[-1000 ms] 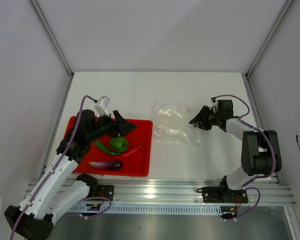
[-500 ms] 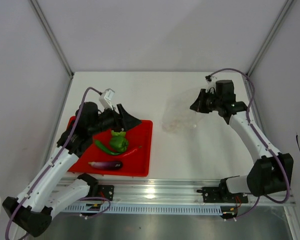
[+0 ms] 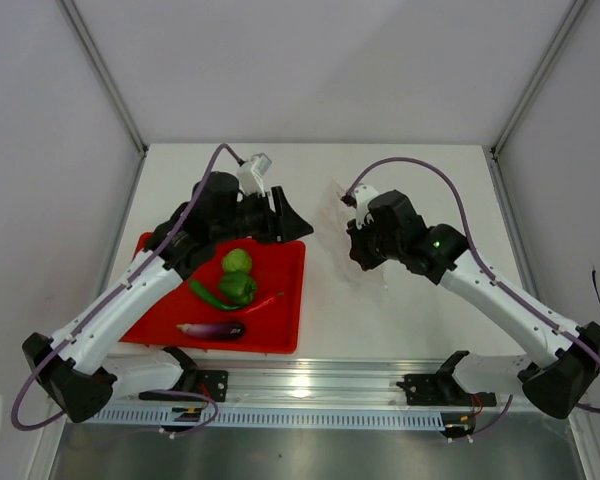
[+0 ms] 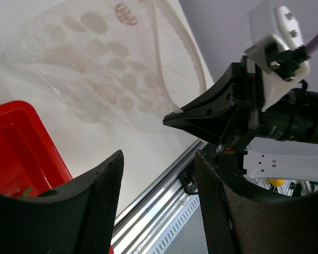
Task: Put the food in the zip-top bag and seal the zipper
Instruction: Open the zipper of the food storage bag at the center of the board.
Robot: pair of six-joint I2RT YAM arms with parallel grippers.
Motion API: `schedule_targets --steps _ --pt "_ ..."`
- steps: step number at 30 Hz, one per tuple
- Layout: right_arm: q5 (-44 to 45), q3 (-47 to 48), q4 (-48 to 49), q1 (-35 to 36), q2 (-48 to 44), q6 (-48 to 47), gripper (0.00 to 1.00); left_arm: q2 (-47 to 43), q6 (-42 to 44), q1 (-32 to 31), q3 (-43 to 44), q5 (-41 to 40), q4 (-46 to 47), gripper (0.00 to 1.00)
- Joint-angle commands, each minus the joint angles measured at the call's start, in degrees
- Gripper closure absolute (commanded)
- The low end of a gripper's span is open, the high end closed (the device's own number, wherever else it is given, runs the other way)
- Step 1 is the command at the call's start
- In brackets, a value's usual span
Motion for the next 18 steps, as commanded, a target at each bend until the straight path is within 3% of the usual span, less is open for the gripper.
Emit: schedule_targets --steps 1,10,18 --pt "2.2 -1.5 -1.4 1.0 -2.7 -1.6 1.0 0.6 0.6 -2.0 1.0 -3.0 -1.8 0.41" --pt "-2.0 -5.5 3.0 2.1 -4.0 0.4 1.0 0.6 -1.3 -5.0 -1.3 -7.1 0.5 0.42" --pt "-1.1 -5.4 4.5 4.5 -4.1 2.1 1.0 7.0 -2.5 -8.2 1.0 -7.6 2.0 0.37"
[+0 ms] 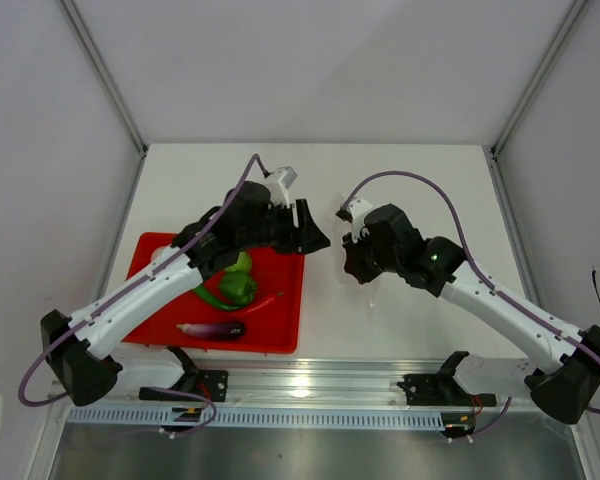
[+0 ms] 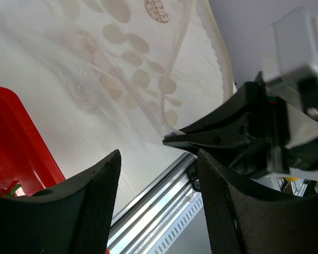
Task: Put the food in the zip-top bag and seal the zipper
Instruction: Open the zipper of the food storage bag at the center of the board.
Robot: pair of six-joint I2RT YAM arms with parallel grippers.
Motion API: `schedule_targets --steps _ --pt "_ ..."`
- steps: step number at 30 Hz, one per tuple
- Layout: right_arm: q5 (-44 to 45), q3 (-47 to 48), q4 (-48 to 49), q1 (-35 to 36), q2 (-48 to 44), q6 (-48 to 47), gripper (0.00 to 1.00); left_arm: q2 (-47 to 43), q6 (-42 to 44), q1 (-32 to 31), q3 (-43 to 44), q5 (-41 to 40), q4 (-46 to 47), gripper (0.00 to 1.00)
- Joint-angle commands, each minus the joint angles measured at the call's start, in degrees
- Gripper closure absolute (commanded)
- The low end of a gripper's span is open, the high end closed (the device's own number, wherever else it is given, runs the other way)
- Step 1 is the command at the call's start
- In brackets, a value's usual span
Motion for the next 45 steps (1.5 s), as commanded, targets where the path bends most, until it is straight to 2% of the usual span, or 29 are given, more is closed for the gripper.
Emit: schedule_targets --steps 1,15,19,20,21,22,23,24,26,28,29,30,32,36,40,44,45 --pt "0.2 0.4 2.2 1.0 -1.2 1.4 1.0 3.3 -1.4 -1.2 2.3 -1.1 2.2 0.37" --pt "0.7 0.9 3.3 5.1 -1.7 3.6 1.0 10.6 -3.5 -3.2 3.8 0.1 6.0 0.37" --pt "3.4 1.1 2.1 7.5 -1.9 4.5 1.0 12.1 -2.9 -3.2 3.8 0.2 5.6 0.4" --pt "3.5 1.1 1.7 7.9 -2.3 4.8 0.95 12.7 -2.8 -3.2 3.8 0.7 5.5 0.47" --pt "3.5 0.9 1.6 8.1 -2.6 5.4 0.79 12.9 -2.4 -3.2 3.5 1.2 5.6 0.53" --pt "5.5 0.8 1.6 8.2 -2.8 6.0 0.7 13.0 -2.1 -3.2 3.1 1.6 5.8 0.62" --pt "6.0 0.8 1.0 8.3 -3.4 6.1 0.63 13.0 -1.9 -3.2 2.6 2.3 6.0 0.78" --pt "6.5 0.8 0.4 8.4 -3.8 6.6 0.51 12.8 -1.8 -3.1 1.6 2.4 6.4 0.84" --pt "10.0 1.3 -2.0 8.4 -4.7 8.5 0.45 12.2 -1.5 -3.2 0.3 2.5 7.2 0.96" --pt "12.9 1.9 -4.0 8.4 -6.8 11.3 0.3 11.3 -1.4 -3.1 -1.2 2.5 7.3 0.99" --pt "14.3 2.4 -6.4 8.4 -7.6 12.4 0.2 11.0 -1.1 -3.2 -1.3 2.5 7.3 0.99" --pt "16.1 2.8 -7.8 8.4 -9.2 13.7 0.01 10.4 -1.0 -3.2 -1.6 2.9 7.3 1.0" --pt "18.1 5.0 -11.5 8.4 -10.6 19.7 0.01 10.0 -0.8 -3.2 -1.7 3.3 7.3 0.99" --pt "11.5 7.0 -9.9 8.4 -16.0 22.2 0.01 9.3 -0.8 -3.5 -1.8 4.5 8.0 0.99" --pt "14.6 10.4 -10.0 8.4 -20.0 21.0 0.01 9.0 -1.0 -3.8 -1.7 6.0 8.2 0.99" --pt "18.6 15.5 -17.2 8.2 -13.2 18.6 0.02 8.6 -1.4 -4.1 -1.7 6.8 8.7 0.99" --pt "18.1 16.0 -17.8 8.3 -11.6 18.1 0.08 8.6 -1.4 -4.2 -1.6 6.9 8.7 0.99"
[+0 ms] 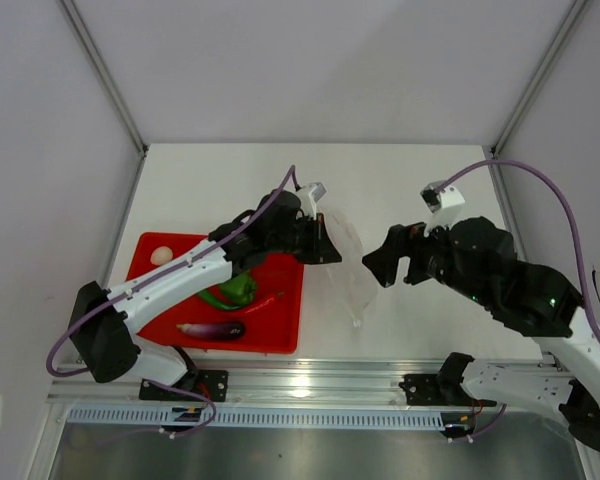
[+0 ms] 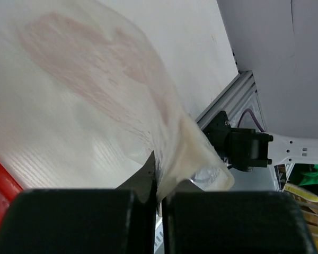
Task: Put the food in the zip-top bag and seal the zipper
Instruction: Open the zipper of the food storage bag at the center of the board.
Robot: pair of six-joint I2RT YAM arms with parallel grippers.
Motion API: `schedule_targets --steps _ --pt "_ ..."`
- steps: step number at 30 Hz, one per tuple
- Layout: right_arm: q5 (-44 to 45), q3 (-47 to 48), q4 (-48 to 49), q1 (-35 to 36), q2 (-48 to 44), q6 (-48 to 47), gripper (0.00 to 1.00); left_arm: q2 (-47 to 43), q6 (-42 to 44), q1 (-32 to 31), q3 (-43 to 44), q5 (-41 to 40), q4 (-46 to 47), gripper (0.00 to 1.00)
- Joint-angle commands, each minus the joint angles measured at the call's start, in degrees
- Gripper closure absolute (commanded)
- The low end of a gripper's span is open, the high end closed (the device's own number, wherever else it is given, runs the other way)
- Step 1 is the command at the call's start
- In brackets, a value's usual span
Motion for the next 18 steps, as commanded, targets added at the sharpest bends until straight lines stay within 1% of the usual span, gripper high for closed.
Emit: schedule_targets --steps 1,3,7,10,11,12,15,18 --pt "2.3 2.3 -4.9 0.1 7.4 -1.3 0.11 -2.1 0.5 -0.8 0.2 2.0 2.0 0.99" --pt "1.0 1.4 -4.1 0.8 10.1 -1.3 0.17 -2.1 0.3 -0.8 0.3 2.2 2.0 1.0" --pt "1.2 -1.0 -0.3 2.2 11.5 -0.6 0.18 -2.1 -0.1 -1.0 0.6 2.3 2.1 1.0" --pt "2.1 -1.8 0.1 2.8 12.9 0.1 0.21 -2.2 -0.2 -1.1 0.8 2.8 2.3 0.99" --pt "3.1 -2.1 -0.2 3.2 13.5 0.3 0.22 -2.2 -0.3 -1.3 0.8 2.9 2.5 0.99" --pt "6.6 -2.1 -1.4 4.4 14.7 0.6 0.23 -2.0 -0.4 -1.3 0.9 3.1 2.6 0.99" --pt "12.8 -2.2 -3.2 6.6 16.4 1.5 0.28 -1.8 -0.7 -1.4 0.8 3.7 3.0 0.99" --pt "15.2 -4.2 -2.9 7.2 17.9 1.5 0.33 -1.8 -0.9 -1.5 0.4 4.5 3.4 0.99"
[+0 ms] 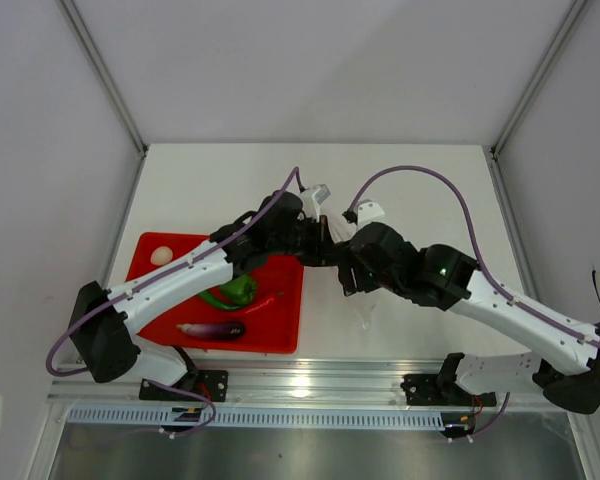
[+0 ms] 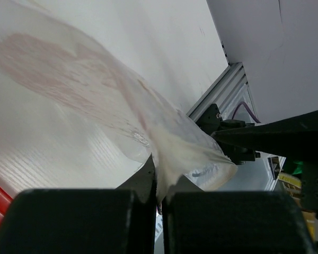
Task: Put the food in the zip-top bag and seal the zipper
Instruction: Open the zipper of the food storage bag at the center of the board.
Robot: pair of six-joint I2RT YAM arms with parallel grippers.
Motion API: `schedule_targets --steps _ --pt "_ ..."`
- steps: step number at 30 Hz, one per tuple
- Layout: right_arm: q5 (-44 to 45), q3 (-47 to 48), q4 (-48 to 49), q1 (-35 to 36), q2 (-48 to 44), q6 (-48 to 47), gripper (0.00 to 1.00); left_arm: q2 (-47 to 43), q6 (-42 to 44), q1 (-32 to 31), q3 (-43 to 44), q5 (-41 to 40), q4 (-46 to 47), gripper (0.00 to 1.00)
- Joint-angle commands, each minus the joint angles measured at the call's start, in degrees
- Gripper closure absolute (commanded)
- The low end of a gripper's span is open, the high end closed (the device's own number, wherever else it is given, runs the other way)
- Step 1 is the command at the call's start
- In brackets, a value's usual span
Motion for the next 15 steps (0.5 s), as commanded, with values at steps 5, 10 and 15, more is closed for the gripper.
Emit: schedule_targets --steps 5,10,15 --pt "12.8 -3.9 -0.2 0.7 1.8 1.4 0.44 -2.9 -0.8 -0.5 -0.7 2.6 2.4 0.99" --pt "16.7 -7.5 2.7 -1.4 -1.1 1.0 0.73 -5.6 -0.4 -0.5 -3.7 3.8 4.3 0.99" --pt "19.3 -8.2 -0.2 -6.3 -6.1 2.3 1.0 -9.1 0.7 -0.5 -9.0 9.2 9.7 0.99"
